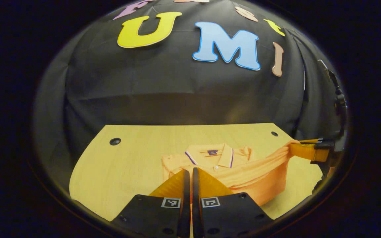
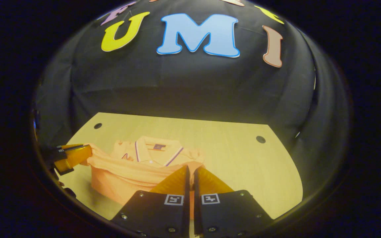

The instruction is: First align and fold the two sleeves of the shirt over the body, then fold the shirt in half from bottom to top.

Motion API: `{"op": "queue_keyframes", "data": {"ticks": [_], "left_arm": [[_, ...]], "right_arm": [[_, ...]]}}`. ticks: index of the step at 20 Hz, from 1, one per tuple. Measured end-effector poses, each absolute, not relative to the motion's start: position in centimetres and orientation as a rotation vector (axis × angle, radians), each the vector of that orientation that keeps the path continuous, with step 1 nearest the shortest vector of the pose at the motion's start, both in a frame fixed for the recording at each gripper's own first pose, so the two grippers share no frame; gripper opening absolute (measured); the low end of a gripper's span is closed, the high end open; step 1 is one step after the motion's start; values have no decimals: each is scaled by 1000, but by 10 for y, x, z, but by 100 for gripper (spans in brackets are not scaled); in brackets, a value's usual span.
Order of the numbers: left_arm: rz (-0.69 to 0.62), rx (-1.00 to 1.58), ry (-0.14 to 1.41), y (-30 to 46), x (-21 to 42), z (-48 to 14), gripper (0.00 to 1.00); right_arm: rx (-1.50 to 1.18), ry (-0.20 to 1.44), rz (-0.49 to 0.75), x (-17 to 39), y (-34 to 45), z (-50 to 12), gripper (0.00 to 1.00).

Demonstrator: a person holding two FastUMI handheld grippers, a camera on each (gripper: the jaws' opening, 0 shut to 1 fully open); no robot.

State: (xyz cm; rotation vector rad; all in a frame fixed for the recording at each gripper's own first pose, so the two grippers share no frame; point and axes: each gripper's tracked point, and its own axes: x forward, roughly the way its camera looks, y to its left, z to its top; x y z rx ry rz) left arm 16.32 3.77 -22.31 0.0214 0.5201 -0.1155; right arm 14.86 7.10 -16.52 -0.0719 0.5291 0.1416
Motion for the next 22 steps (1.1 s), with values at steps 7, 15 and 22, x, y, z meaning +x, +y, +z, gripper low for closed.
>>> {"op": "queue_keyframes", "data": {"ticks": [7, 15, 22], "left_arm": [[-116, 20, 477, 45, 236, -242, 8], [-125, 69, 474, 43, 284, -280, 9], [-100, 60, 543, 52, 282, -308, 15]], "right_arm": [[-76, 499, 102, 210, 84, -171, 5], [-89, 565, 66, 255, 85, -213, 5], [-121, 668, 81, 249, 88, -246, 8]]}}
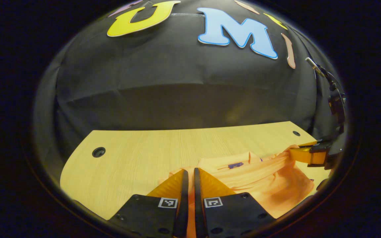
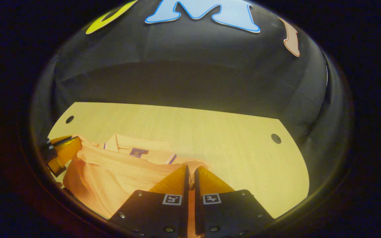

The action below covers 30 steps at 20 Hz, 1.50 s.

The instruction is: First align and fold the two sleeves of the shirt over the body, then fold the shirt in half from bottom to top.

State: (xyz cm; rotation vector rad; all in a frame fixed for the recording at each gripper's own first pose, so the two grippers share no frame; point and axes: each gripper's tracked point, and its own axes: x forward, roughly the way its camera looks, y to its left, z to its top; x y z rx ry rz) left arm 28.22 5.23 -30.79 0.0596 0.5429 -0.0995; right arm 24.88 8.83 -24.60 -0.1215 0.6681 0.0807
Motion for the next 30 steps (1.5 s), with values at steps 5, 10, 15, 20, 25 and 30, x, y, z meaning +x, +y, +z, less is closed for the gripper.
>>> {"op": "queue_keyframes", "data": {"ticks": [5, 10, 15, 20, 25, 30], "left_arm": [[-97, 23, 570, 52, 265, -307, 39], [-86, 38, 533, 50, 244, -280, 63], [-70, 28, 464, 36, 207, -239, 78], [-46, 12, 389, 20, 167, -192, 95], [-27, 30, 307, 3, 127, -147, 94], [1, 46, 232, -16, 88, -116, 94]], "right_arm": [[-172, 620, 98, 237, 94, -229, 40], [-166, 566, 134, 211, 96, -206, 84], [-122, 473, 159, 170, 89, -164, 92], [-96, 381, 172, 129, 66, -123, 95], [-71, 298, 186, 86, 47, -93, 95], [-57, 225, 210, 50, 24, -67, 94]]}}
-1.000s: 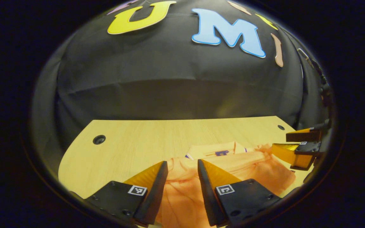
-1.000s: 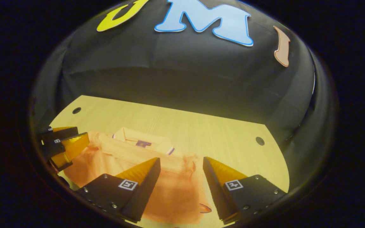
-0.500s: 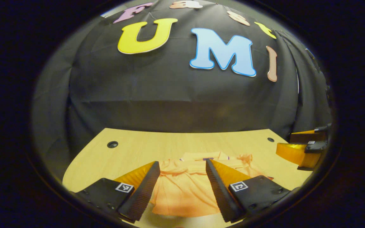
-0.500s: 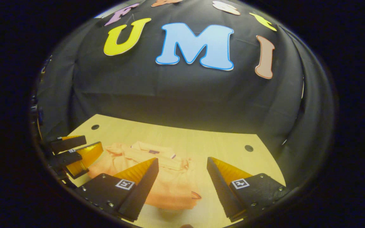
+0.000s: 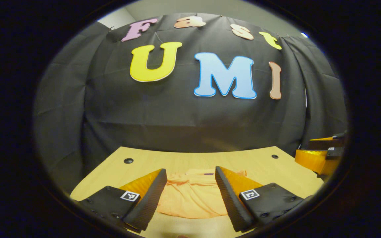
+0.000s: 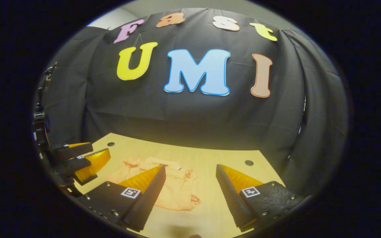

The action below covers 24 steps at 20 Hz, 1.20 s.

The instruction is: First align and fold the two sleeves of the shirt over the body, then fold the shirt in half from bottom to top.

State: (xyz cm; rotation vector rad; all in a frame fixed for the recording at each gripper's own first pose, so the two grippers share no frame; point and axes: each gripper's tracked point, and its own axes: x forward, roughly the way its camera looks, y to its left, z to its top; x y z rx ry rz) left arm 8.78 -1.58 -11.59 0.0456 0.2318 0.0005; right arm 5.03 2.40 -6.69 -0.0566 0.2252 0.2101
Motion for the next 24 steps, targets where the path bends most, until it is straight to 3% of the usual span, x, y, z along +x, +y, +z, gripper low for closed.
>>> {"op": "queue_keyframes", "data": {"ticks": [9, 24], "left_arm": [[45, 70, 119, -26, 17, -55, 94], [-10, 100, 82, -32, 5, -40, 95]], "right_arm": [[-96, 81, 167, 7, -6, -22, 95], [-57, 67, 70, -18, -18, -14, 95]]}}
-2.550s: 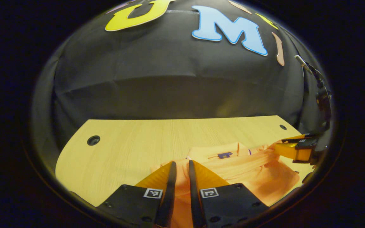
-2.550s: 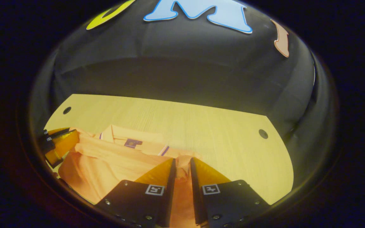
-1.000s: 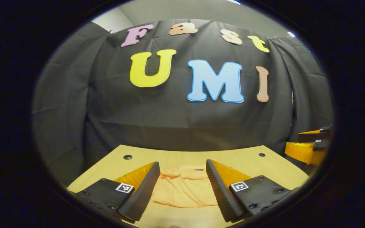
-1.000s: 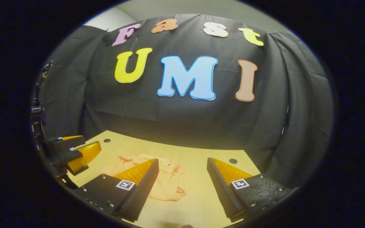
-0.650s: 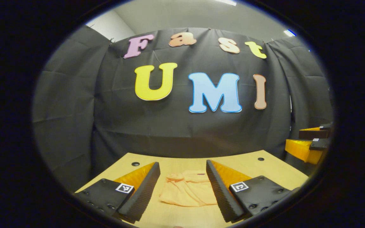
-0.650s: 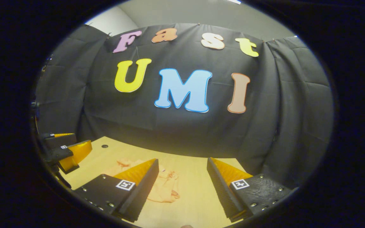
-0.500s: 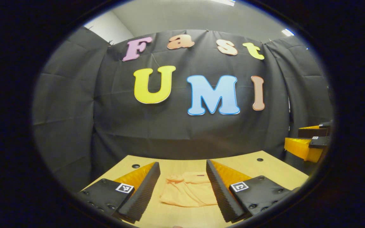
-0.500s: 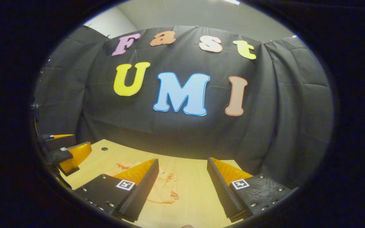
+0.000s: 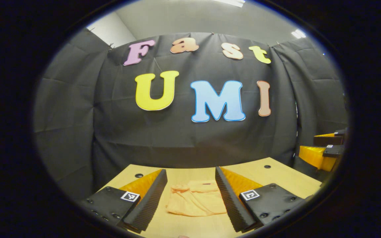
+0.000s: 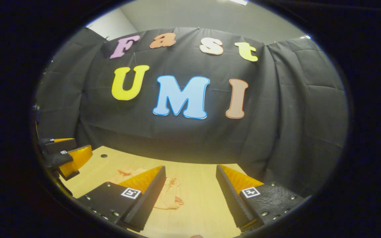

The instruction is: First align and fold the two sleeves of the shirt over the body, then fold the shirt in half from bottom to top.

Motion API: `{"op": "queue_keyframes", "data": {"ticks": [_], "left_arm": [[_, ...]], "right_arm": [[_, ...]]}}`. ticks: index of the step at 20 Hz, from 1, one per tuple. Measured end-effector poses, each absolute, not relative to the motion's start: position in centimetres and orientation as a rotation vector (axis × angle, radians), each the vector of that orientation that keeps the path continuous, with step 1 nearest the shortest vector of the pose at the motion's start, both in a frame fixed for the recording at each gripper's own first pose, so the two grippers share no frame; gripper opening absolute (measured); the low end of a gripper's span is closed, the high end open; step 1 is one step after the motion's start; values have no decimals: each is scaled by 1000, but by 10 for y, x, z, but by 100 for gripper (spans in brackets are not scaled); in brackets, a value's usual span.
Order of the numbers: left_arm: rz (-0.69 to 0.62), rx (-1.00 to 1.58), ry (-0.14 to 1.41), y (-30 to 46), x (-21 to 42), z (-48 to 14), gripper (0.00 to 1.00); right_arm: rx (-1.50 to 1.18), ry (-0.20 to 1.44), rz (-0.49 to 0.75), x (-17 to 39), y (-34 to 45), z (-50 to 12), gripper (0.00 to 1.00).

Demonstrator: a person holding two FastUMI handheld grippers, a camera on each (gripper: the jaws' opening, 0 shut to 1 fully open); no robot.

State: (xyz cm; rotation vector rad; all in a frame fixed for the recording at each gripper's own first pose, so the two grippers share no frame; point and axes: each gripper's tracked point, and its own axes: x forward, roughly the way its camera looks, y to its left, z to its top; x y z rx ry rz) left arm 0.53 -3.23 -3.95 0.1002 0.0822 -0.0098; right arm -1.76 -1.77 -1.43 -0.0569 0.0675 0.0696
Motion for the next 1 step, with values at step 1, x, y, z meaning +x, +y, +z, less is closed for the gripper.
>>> {"op": "queue_keyframes", "data": {"ticks": [1], "left_arm": [[-11, 99, 81, -31, 5, -38, 94]], "right_arm": [[-49, 66, 66, -20, -19, -14, 95]]}}
